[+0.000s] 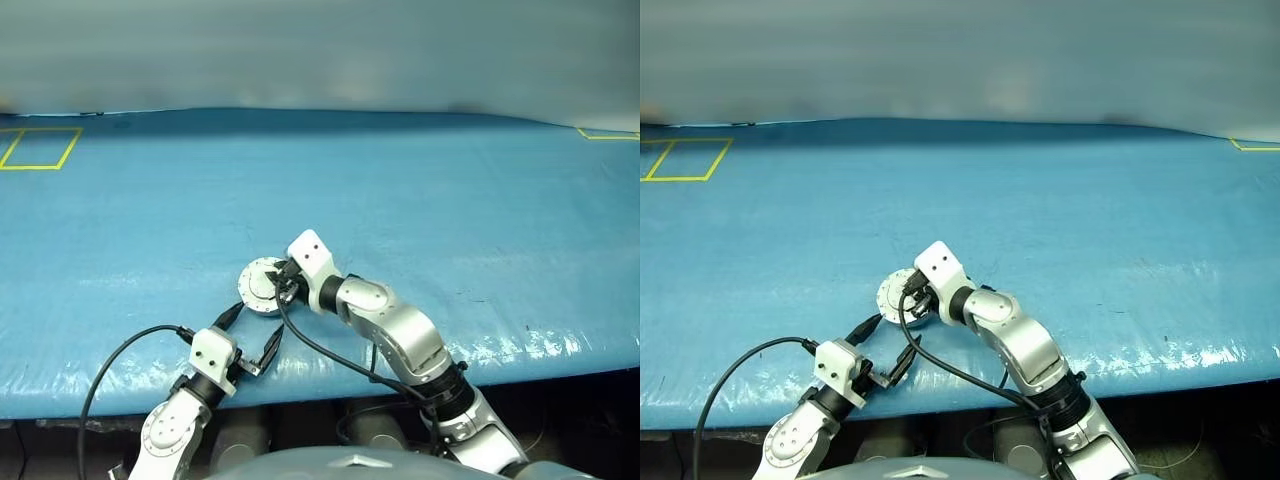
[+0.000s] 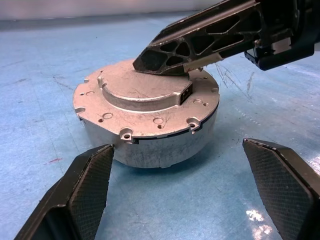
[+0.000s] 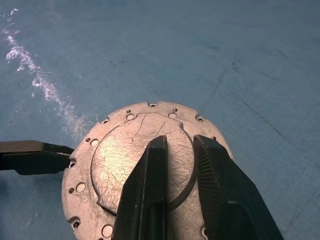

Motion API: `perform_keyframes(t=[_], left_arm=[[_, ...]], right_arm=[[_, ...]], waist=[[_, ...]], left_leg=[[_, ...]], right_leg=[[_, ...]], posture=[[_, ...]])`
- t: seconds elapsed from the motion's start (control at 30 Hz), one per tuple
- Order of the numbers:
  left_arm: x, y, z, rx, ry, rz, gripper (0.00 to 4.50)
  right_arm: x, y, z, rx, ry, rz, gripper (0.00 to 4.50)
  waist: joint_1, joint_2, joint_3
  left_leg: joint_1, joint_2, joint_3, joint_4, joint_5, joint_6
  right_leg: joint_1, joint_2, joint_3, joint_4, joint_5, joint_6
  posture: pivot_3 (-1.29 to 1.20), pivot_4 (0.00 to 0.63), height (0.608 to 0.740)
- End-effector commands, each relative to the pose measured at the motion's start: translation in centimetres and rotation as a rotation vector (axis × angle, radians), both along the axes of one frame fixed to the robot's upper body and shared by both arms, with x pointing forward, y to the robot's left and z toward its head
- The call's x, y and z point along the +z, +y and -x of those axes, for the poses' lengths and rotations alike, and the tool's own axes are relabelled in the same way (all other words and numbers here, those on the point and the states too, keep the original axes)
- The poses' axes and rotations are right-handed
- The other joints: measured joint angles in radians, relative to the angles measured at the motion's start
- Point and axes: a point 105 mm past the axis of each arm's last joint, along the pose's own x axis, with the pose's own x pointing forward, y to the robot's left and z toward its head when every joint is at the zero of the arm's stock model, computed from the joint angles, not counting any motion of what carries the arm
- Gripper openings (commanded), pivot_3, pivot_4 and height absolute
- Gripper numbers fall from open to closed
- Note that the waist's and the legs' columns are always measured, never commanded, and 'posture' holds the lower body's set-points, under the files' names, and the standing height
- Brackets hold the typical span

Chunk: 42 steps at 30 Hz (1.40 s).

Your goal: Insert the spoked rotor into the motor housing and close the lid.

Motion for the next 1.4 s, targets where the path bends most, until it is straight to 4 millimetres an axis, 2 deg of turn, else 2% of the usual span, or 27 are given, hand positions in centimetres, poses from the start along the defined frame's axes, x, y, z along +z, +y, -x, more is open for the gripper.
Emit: perform_keyframes(t=[0.03, 0.1, 0.2, 0.47, 0.5, 1.1, 1.2, 1.27, 1.3, 1.4], left_arm=[[1.1, -0.5, -0.1, -0.016, -0.042, 0.004, 4.5], [1.1, -0.5, -0.1, -0.017, -0.042, 0.005, 4.5], [1.1, -0.5, -0.1, -0.017, -0.041, 0.005, 4.5], [1.1, -0.5, -0.2, -0.013, -0.04, 0.006, 4.5], [1.1, -0.5, -0.2, -0.013, -0.04, 0.006, 4.5], [1.2, -0.5, -0.2, -0.009, -0.04, 0.006, 4.5], [1.3, -0.6, -0.2, -0.009, -0.042, 0.005, 4.5], [1.3, -0.6, -0.2, -0.009, -0.042, 0.005, 4.5], [1.3, -0.6, -0.2, -0.009, -0.043, 0.006, 4.5], [1.4, -0.6, -0.2, -0.011, -0.044, 0.006, 4.5]], right_arm=[[0.5, 1.0, 1.1, 0.058, -0.015, -0.033, 1.04], [1.0, 1.1, 1.2, 0.07, -0.017, -0.057, 1.04], [1.6, 1.2, 0.9, 0.064, -0.056, -0.072, 1.67], [2.1, 1.4, 0.8, 0.064, -0.105, -0.071, 4.34], [2.1, 1.4, 0.8, 0.065, -0.11, -0.066, 4.49], [-0.7, 1.2, 0.7, 0.042, -0.091, 0.008, 4.49], [-0.9, 1.1, 0.4, 0.028, -0.1, 0.021, 3.92], [-1.0, 1.0, 0.3, 0.025, -0.102, 0.027, 3.22], [-0.9, 1.0, 0.4, 0.026, -0.099, 0.024, 3.03], [-0.8, 1.1, 0.4, 0.033, -0.1, 0.023, 3.03]], waist=[[0.0, 0.0, 0.0], [0.0, 0.0, 0.0], [0.001, 0.0, 0.0], [0.002, 0.0, 0.0], [0.002, 0.0, 0.0], [0.002, 0.0, 0.0], [0.002, 0.0, 0.0], [0.002, 0.0, 0.0], [0.002, 0.0, 0.0], [0.002, 0.0, 0.0]], left_leg=[[0.0, 0.0, 0.0, 0.0, 0.0, 0.0], [0.0, 0.0, 0.0, 0.0, 0.0, 0.0], [0.0, 0.0, 0.0, 0.0, 0.0, 0.0], [0.0, 0.0, 0.0, 0.001, 0.0, 0.0], [0.0, 0.0, 0.0, 0.001, 0.0, 0.0], [0.0, 0.0, 0.0, 0.001, 0.0, 0.0], [0.0, 0.0, 0.0, 0.001, 0.0, 0.0], [0.001, 0.0, 0.0, 0.001, 0.0, 0.0], [0.001, 0.0, 0.0, 0.001, 0.0, 0.0], [0.001, 0.0, 0.0, 0.001, 0.0, 0.0]], right_leg=[[0.0, 0.0, 0.0, 0.0, 0.0, 0.0], [0.0, 0.0, 0.0, 0.0, 0.0, 0.0], [0.0, 0.0, 0.0, 0.0, 0.0, 0.0], [0.0, 0.0, 0.0, 0.0, 0.0, 0.001], [0.0, 0.0, 0.0, 0.0, 0.0, 0.0], [0.0, 0.0, 0.0, 0.0, 0.0, 0.0], [0.0, 0.0, 0.0, 0.0, 0.0, 0.0], [0.0, 0.0, 0.0, 0.0, 0.0, 0.0], [0.0, 0.0, 0.0, 0.0, 0.0, 0.0], [0.0, 0.0, 0.0, 0.0, 0.0, 0.0]], posture=[[0.0, 0.15, 0.74], [0.0, 0.15, 0.74], [0.0, 0.15, 0.74], [0.0, 0.15, 0.74], [0.0, 0.15, 0.74], [0.0, 0.15, 0.74], [0.0, 0.15, 0.74], [0.0, 0.15, 0.74], [0.0, 0.15, 0.74], [0.0, 0.15, 0.74]])
